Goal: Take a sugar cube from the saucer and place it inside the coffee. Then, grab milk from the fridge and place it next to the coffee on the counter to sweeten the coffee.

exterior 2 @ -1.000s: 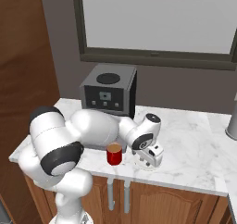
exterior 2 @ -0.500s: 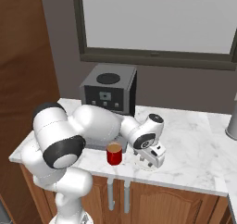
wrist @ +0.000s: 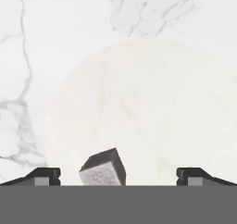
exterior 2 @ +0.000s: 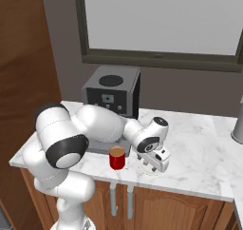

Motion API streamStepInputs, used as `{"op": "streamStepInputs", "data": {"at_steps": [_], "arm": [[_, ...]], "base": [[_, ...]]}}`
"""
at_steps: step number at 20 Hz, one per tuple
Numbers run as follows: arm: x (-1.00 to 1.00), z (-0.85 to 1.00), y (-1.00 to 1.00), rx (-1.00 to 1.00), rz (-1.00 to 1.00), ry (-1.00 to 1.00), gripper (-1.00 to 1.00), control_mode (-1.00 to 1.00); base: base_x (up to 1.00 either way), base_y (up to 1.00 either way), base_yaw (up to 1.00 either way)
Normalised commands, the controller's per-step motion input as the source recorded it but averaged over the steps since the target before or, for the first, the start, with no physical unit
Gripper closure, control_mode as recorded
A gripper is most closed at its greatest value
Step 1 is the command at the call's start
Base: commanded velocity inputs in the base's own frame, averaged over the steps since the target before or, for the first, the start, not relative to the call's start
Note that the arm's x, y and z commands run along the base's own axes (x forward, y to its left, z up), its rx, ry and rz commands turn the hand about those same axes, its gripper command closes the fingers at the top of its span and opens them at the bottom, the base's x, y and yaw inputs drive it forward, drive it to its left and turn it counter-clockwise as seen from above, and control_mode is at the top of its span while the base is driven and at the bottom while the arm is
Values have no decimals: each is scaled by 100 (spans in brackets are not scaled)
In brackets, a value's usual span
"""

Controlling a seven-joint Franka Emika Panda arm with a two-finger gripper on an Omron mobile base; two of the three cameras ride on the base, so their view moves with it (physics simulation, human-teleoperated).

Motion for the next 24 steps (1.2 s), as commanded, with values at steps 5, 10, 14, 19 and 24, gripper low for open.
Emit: {"op": "streamStepInputs", "data": {"at_steps": [5,10,14,19,24], "arm": [[0,-5,4,0,0,0,-100,-100],[0,-11,4,0,-2,1,100,-100],[0,-3,3,0,-3,1,100,-100],[0,0,17,0,-4,0,100,-100],[0,0,14,0,-3,0,100,-100]], "base": [[0,0,0],[0,0,0],[0,0,0],[0,0,0],[0,0,0]]}}
